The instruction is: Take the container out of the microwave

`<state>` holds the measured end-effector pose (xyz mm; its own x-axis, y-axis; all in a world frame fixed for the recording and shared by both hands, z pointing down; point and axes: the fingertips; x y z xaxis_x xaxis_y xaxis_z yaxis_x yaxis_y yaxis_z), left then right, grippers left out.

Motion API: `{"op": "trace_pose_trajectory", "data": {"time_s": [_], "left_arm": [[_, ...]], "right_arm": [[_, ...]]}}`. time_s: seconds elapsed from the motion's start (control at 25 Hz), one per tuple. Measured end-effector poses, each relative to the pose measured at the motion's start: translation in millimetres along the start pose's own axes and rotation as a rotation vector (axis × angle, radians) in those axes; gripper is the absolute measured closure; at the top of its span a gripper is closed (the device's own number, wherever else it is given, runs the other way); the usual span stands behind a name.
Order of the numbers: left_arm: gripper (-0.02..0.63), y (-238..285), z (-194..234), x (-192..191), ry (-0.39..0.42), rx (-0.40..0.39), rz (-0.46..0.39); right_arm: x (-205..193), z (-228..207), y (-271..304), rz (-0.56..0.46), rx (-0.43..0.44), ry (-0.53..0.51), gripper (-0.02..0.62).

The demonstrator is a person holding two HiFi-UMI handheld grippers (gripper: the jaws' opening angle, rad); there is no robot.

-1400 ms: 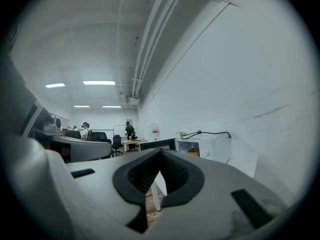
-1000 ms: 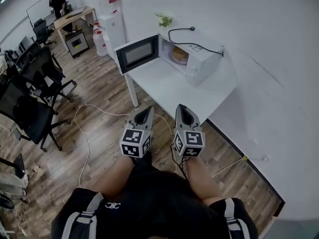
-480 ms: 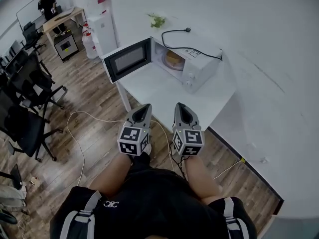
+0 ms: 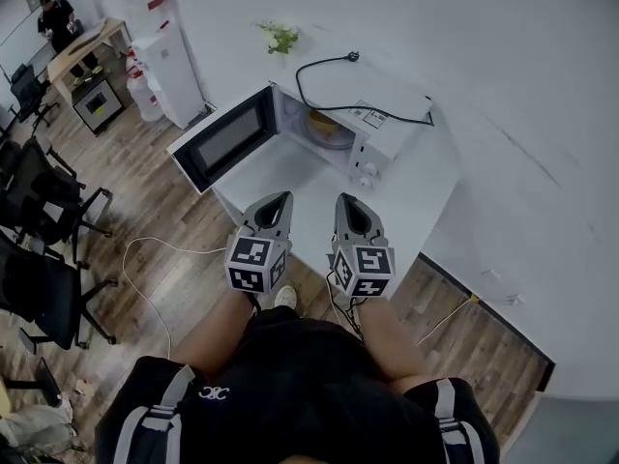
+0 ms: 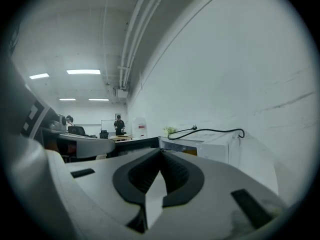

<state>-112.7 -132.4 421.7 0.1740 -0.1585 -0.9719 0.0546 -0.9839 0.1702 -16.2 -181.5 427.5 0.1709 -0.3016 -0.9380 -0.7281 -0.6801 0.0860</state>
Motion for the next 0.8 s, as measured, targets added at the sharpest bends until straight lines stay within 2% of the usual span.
{"op": "trace_pose_trajectory", "data": {"time_s": [0.36,0.64,0.8], "left_arm": [[0.597,91,72,-12,0.008,-0.111,0.019],[0.597,140,100,-26,0.018,-0.177,0.016],[0.597,163,104,-31,0.126,-0.208,0.007]], "right_arm": [[11,-12,95,-0.015,-0.092,-0.004,0.592],[3,-26,130,-0.015,-0.168,-0.003,0.592],[4,-36,131,-0.023,-0.191,-0.008,0.592]]}}
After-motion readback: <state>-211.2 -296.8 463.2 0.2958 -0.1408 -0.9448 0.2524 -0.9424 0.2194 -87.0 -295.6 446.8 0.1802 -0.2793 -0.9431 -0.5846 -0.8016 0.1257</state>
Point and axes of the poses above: the fingertips, and each gripper's own axes: y forward along the fingers, z to its left, x out of its top, and after that the axes turned 13 degrees about y, right-handed
